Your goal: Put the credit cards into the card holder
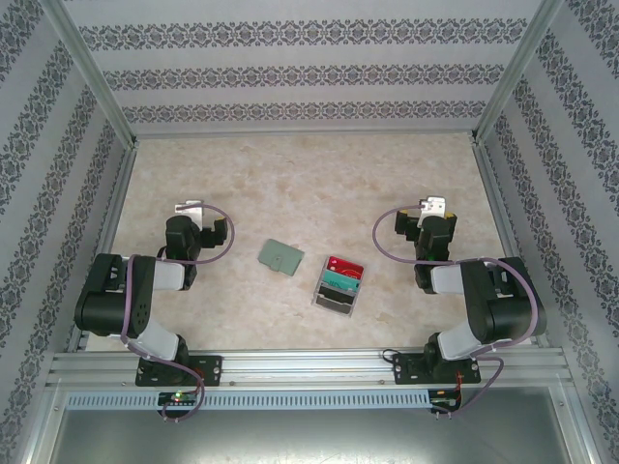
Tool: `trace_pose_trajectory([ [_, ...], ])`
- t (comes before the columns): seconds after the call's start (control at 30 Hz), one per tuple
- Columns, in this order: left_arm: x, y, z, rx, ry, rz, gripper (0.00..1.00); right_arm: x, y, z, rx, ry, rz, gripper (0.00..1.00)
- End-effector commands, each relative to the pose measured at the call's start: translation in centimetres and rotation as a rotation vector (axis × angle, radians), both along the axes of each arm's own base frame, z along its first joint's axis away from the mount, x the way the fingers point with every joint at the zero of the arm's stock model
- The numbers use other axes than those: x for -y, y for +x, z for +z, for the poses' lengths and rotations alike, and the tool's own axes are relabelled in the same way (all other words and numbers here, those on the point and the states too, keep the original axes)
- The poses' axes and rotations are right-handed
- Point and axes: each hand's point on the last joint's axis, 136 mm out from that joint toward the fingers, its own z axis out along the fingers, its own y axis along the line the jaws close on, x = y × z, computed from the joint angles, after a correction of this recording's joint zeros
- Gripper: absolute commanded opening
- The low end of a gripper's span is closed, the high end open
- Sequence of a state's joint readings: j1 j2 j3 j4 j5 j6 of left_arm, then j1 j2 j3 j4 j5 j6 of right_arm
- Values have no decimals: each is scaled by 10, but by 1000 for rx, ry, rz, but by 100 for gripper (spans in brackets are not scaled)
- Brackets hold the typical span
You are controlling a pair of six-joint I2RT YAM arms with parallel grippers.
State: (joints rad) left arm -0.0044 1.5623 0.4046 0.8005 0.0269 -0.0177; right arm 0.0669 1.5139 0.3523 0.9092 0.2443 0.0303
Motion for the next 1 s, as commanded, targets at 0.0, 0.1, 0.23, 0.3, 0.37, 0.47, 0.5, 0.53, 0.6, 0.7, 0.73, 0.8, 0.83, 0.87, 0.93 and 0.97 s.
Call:
trace_pose_trajectory([
  [0.0,-2,7,11,33,8,-10,99,2,6,12,41,26,-2,98],
  [0.1,-1,7,11,33,8,-11,99,2,6,11,40,27,-1,98],
  [0.23,-1,6,10,33,8,-14,99,2,6,12,43,27,0,98],
  [0.3,5,2,12,57,12,-50,99,1,3,16,56,19,-4,98],
  [0.37,4,-6,21,104,11,-40,99,-7,3,25,62,14,45,98],
  [0.47,-5,-14,39,149,4,18,99,-6,0,45,-8,36,-4,98],
  [0.5,-8,-15,43,135,-2,33,99,-5,-7,49,-52,84,-28,98],
  [0.53,-9,-16,47,115,-15,43,99,-7,-11,56,-54,126,-27,98],
  [0.6,-3,-18,57,106,-29,14,99,-22,-18,67,-62,201,36,98],
  [0.7,0,-27,77,145,-86,16,99,-40,-32,82,-146,364,78,98],
  [0.73,0,-30,84,154,-119,24,99,-50,-38,85,-190,433,107,98],
  [0.8,8,-36,96,165,-188,6,99,-76,-49,90,-288,583,187,98],
  [0.83,11,-40,100,155,-235,3,99,-92,-54,94,-334,688,232,98],
  [0.87,12,-43,105,143,-287,17,99,-103,-59,96,-376,783,257,98],
  [0.93,9,-54,108,77,-402,97,99,-143,-76,103,-447,956,463,98],
  [0.97,7,-61,106,35,-438,141,99,-155,-83,102,-483,1020,505,95],
])
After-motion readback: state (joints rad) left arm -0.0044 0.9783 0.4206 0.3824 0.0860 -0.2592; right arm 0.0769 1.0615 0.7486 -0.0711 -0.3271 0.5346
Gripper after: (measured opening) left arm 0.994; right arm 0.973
